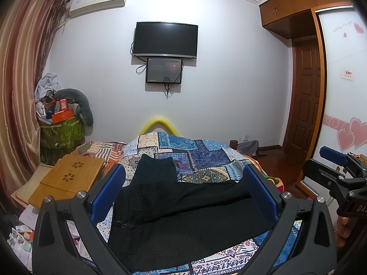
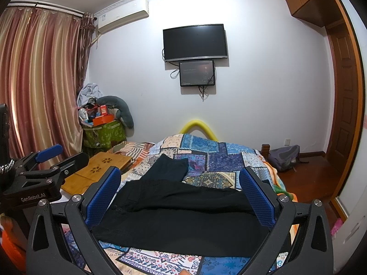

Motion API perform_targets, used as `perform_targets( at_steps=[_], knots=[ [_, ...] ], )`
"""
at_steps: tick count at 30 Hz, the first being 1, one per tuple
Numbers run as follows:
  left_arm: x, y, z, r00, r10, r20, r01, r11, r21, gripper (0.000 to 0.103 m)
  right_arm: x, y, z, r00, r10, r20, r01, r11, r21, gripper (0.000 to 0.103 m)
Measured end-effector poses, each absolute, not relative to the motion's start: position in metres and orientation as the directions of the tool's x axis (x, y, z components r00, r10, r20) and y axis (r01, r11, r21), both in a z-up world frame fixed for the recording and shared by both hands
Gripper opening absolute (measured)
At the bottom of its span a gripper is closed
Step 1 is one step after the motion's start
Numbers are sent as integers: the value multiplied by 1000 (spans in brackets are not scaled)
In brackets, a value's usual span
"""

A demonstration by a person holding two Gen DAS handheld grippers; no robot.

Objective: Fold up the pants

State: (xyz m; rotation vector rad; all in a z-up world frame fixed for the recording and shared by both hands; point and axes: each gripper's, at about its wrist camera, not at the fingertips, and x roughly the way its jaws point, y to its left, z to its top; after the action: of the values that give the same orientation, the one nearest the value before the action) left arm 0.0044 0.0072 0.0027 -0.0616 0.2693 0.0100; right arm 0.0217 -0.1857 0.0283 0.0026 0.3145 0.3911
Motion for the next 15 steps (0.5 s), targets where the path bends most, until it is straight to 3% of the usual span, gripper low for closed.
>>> perform_targets(
  at_steps=[15],
  knots=[
    [43, 17, -10, 954, 11, -300, -16, 1000, -14, 103, 67, -181, -2, 851, 367, -375, -366, 927, 77, 102]
  ],
)
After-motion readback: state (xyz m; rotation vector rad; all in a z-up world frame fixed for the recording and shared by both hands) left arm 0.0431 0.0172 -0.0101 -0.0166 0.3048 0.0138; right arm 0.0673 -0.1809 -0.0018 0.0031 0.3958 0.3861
